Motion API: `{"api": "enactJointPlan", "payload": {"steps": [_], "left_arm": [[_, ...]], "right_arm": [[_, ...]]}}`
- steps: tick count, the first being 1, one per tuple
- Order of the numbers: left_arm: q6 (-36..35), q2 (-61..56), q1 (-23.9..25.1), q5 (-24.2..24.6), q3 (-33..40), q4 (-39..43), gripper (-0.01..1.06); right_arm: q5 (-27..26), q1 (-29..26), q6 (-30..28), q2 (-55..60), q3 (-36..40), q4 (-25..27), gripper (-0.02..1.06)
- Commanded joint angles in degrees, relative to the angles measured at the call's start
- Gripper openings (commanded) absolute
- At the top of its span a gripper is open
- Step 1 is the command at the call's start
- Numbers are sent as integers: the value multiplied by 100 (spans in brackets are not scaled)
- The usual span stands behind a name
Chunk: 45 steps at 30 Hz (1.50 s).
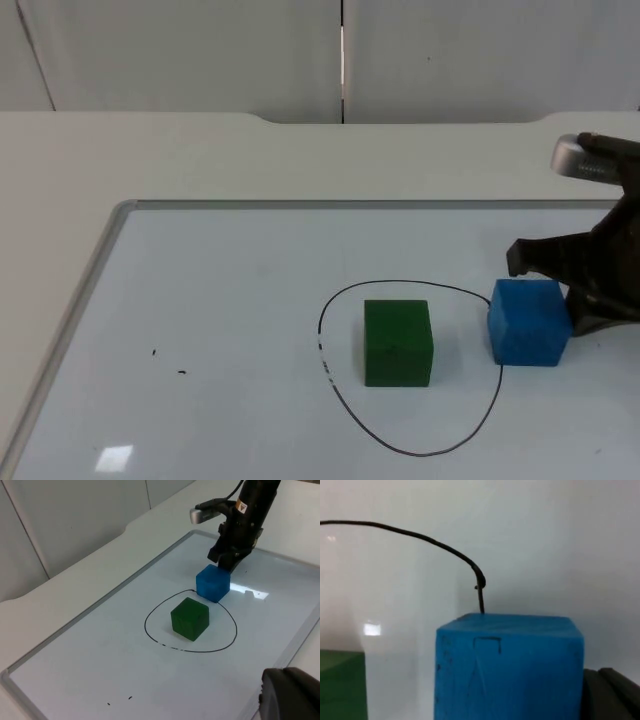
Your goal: Push the two cubes into the marked area.
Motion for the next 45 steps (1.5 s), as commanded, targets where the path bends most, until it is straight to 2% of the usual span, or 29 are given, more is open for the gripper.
{"api": "enactJointPlan", "payload": {"steps": [1,4,11,19,27,31,38,42,45], "left_arm": [[1,-15,-28,-4,20,-32,0],[1,-15,-28,-4,20,-32,0],[1,-15,-28,5,20,-17,0],[1,-15,-28,5,20,-17,0],[1,-15,-28,5,20,-17,0],[1,-15,-28,5,20,-17,0],[1,-15,-28,20,20,-19,0],[1,-15,-28,20,20,-19,0],[1,-15,-28,32,20,-19,0]], "right_arm": [[-164,105,24,87,-25,-1,0],[-495,215,66,264,-25,12,0],[-544,252,66,305,-25,12,0],[-1038,229,146,305,-36,12,0],[-948,306,146,318,-289,12,0],[-623,410,146,541,-512,-24,0],[-634,510,146,572,-508,23,0],[-947,669,230,572,-508,36,0],[-990,719,256,572,-508,36,0]]}}
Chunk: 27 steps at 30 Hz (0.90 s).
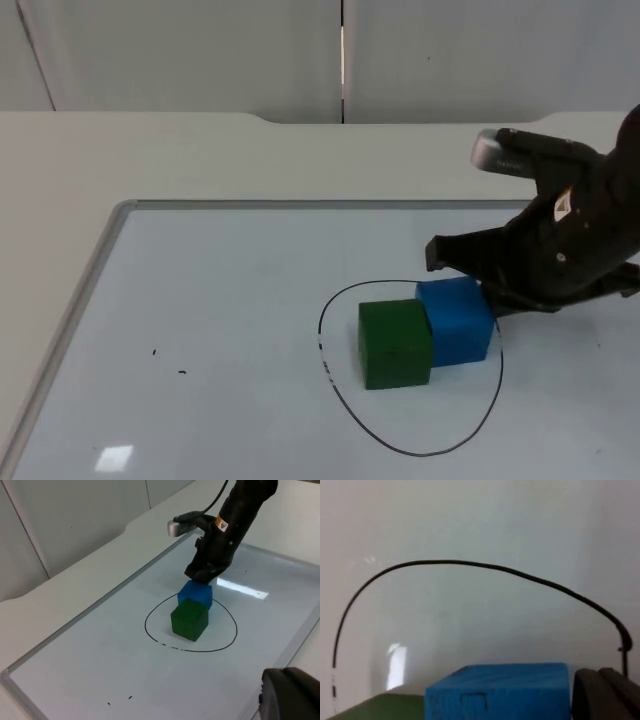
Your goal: Push the two cubes into the marked area.
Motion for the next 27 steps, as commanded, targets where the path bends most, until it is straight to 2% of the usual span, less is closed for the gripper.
{"api": "enactJointPlan", "payload": {"steps": [1,15,19,25,27], "left_arm": [[1,-15,-28,24,20,-19,0],[1,-15,-28,11,20,19,0],[1,-15,-28,-14,20,22,0],[-127,-15,-28,-36,20,9,0],[-151,-15,-28,-36,20,-32,0]], "right_arm": [[-56,39,27,0,-34,14,0],[395,24,-145,-282,-34,-105,0],[1003,24,-80,-1128,-34,-676,0],[1533,24,-20,-2100,-34,-1129,0],[1913,24,-10,-2698,-34,-1390,0]]}}
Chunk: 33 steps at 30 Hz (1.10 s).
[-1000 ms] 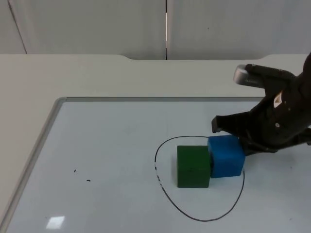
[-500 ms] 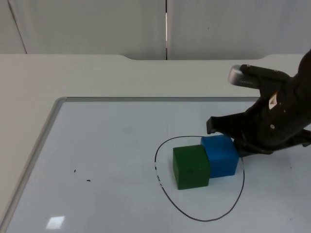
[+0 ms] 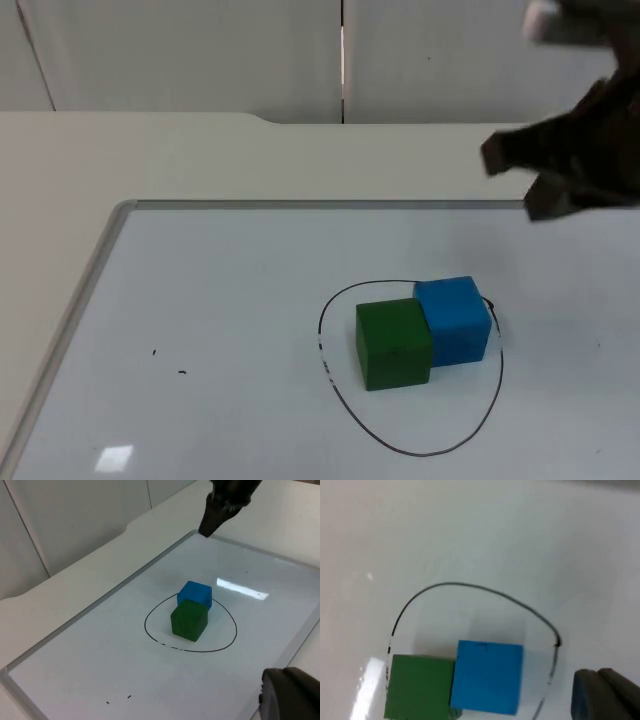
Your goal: Push the two cubes into the marked area.
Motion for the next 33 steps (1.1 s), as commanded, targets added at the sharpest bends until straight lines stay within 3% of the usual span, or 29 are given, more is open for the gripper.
{"api": "enactJointPlan", "payload": {"steps": [1,15,21,30,33], "left_arm": [[-81,-15,-28,-41,20,-79,0],[-149,-15,-28,-65,20,-333,0],[-54,-15,-28,-7,20,-386,0],[-54,-15,-28,-157,454,-397,0],[-9,-15,-28,-153,498,-425,0]], "right_arm": [[500,15,18,-766,-34,-332,0],[735,15,119,-3285,732,-864,0],[1545,15,69,-4175,755,-993,0],[1766,15,-74,-5402,1083,-993,0],[2076,15,-215,-5918,1227,-1017,0]]}}
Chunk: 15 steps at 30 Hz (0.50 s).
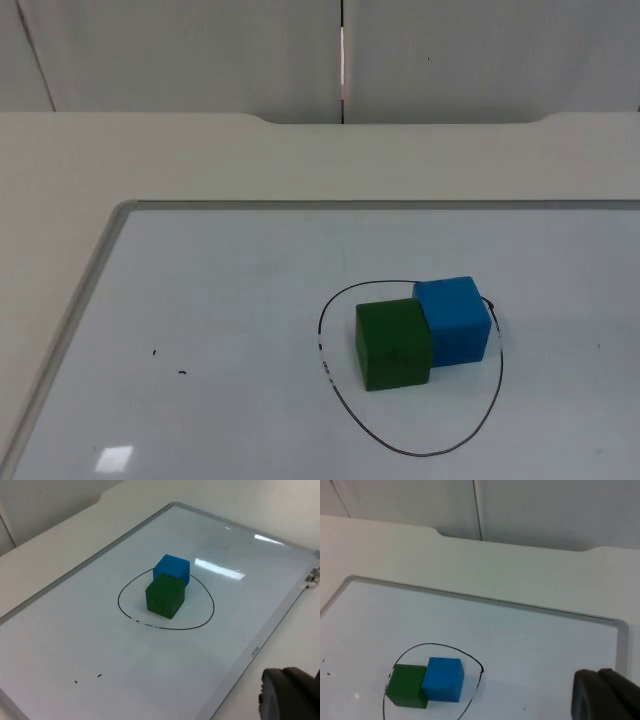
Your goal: Push the two cubes into the marked area.
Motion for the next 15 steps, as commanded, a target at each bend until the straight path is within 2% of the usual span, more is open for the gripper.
{"api": "enactJointPlan", "payload": {"steps": [1,7,15], "left_arm": [[41,-15,-28,-115,23,-92,0],[37,-15,-28,-80,23,-92,0],[37,-15,-28,75,94,-159,0]], "right_arm": [[285,4,-168,-315,59,-48,0],[692,4,-569,-1180,68,174,0],[713,4,-1245,-2148,674,814,0]]}}
